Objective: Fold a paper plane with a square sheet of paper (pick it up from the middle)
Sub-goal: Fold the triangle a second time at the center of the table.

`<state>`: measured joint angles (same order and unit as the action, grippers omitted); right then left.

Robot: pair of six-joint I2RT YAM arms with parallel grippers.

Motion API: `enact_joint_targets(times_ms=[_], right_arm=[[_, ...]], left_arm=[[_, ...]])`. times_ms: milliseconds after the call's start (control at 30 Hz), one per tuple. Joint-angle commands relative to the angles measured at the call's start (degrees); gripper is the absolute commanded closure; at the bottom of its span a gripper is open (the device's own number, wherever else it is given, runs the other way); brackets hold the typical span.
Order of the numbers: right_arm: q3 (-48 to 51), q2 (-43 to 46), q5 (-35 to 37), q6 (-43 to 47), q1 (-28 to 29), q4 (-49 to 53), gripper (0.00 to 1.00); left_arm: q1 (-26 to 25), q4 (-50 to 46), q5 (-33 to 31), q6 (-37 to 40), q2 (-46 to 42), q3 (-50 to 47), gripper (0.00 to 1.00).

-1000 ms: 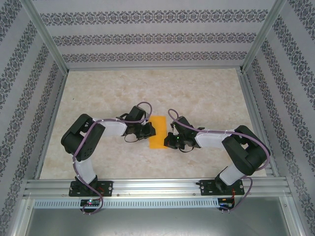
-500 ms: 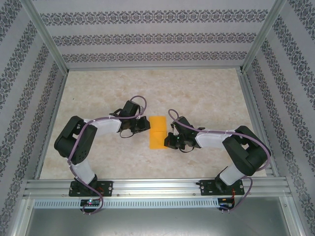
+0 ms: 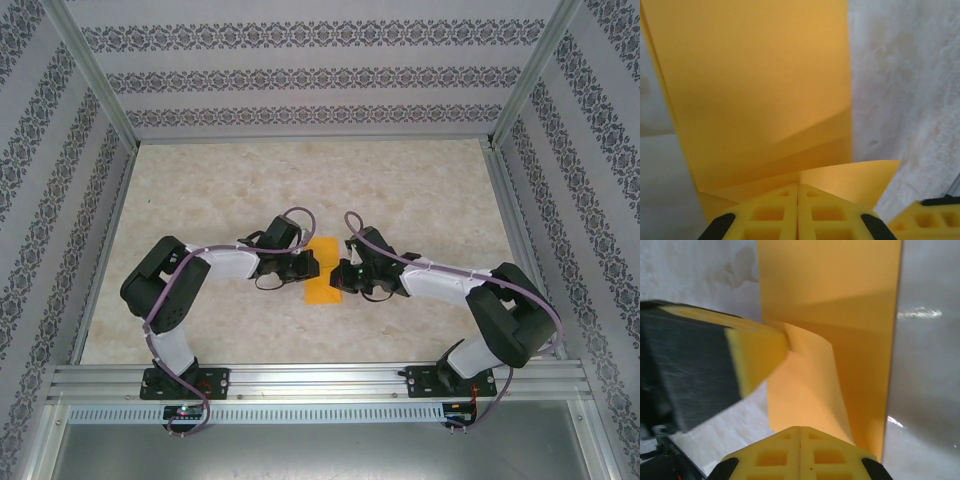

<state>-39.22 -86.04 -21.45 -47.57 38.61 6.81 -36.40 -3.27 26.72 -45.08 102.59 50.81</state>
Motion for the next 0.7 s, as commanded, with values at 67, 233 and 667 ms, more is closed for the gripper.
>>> enact_joint_targets(times_ms=[67,233,667], right_arm=[[-3.1,-3.3,1.8,-1.4,1.4,-1.2,1.00],[-5.7,-7.0,1.9,-1.5,2.0,-1.0,1.00],[-2.2,-10.6,1.3,-0.1,2.0,1.1,1.00]], left_arm=[[0.0,1.2,-0.1,0.2,2.1,0.5,0.92],[0.0,1.3,-0.6,-0.3,3.1,0.3,0.93],[0.0,-5.4,-4.4,-1.0,4.2,1.1,0.93]])
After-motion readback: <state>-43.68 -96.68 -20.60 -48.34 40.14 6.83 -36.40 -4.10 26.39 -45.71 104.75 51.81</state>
